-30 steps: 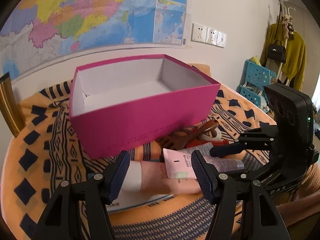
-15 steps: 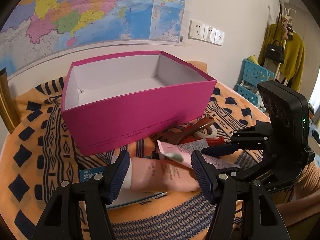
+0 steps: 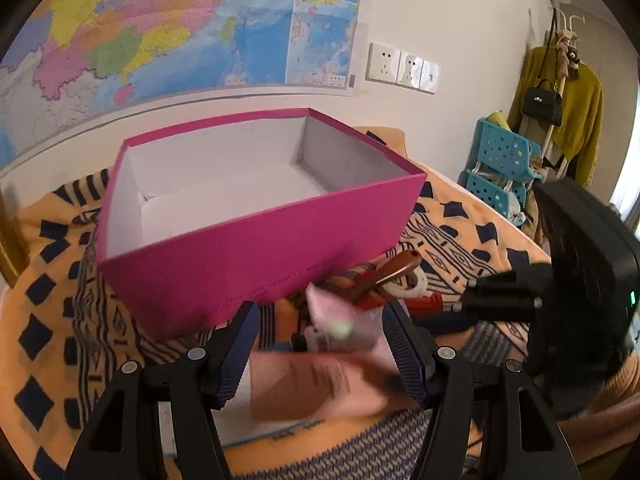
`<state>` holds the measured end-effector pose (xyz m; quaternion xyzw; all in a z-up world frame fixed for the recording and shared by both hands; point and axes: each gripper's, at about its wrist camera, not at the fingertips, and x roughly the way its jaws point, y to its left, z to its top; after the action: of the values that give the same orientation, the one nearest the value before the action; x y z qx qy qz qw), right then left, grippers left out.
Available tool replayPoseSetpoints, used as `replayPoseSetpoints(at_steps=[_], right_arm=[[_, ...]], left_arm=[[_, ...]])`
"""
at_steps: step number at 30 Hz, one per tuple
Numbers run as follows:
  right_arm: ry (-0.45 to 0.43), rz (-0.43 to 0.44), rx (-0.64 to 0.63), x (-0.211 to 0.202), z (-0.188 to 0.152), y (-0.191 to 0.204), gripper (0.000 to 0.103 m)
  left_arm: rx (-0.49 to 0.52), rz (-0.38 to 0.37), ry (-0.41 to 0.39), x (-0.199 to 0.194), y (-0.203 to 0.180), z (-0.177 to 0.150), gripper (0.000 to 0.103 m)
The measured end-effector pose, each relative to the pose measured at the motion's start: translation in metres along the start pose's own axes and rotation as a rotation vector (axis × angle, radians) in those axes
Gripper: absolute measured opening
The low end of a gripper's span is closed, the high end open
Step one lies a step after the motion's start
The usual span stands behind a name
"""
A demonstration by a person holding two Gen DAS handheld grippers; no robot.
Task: Organize rigid objects
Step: 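Grasp the pink lotion tube with the right gripper, then carry the pink lotion tube into the magenta box and open the right gripper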
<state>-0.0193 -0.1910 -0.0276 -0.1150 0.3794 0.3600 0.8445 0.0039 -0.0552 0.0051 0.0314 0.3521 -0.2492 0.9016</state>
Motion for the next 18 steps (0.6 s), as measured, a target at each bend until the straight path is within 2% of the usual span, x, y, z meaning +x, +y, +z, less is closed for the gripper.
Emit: replayPoseSetpoints(at_steps=[2, 4, 5, 6, 10, 12, 16, 17, 18], right_arm=[[0.007, -0.001, 0.000, 0.002, -0.002, 0.003, 0.039], [0.004, -0.027, 0.018, 0.001, -0.004, 0.000, 0.046], [-0.002, -0.036, 0.047, -0.002, -0.005, -0.002, 0.057], [-0.018, -0.041, 0.083, -0.007, -0.009, -0.007, 0.065], [-0.069, -0.022, 0.267, -0.036, -0.033, -0.025, 0.068], [-0.066, 0.001, 0.372, -0.044, -0.052, -0.032, 0.068], [-0.046, 0.026, 0.479, -0.050, -0.080, -0.028, 0.067], [-0.048, 0.034, 0.498, -0.050, -0.084, -0.026, 0.061], [-0.046, 0.052, 0.511, -0.049, -0.087, -0.024, 0.051]], left_arm=[[0.010, 0.004, 0.027, 0.009, 0.001, 0.004, 0.059], [0.027, -0.005, 0.058, 0.017, -0.001, 0.003, 0.043], [0.030, -0.010, 0.068, 0.019, -0.001, 0.002, 0.041], [0.035, -0.013, 0.077, 0.021, -0.001, 0.001, 0.038], [0.046, -0.035, 0.100, 0.026, -0.002, -0.003, 0.038], [0.051, -0.038, 0.113, 0.028, -0.003, -0.004, 0.038], [0.062, -0.051, 0.127, 0.031, -0.003, -0.007, 0.038], [0.064, -0.056, 0.128, 0.031, -0.003, -0.007, 0.038], [0.066, -0.057, 0.129, 0.030, -0.003, -0.008, 0.038]])
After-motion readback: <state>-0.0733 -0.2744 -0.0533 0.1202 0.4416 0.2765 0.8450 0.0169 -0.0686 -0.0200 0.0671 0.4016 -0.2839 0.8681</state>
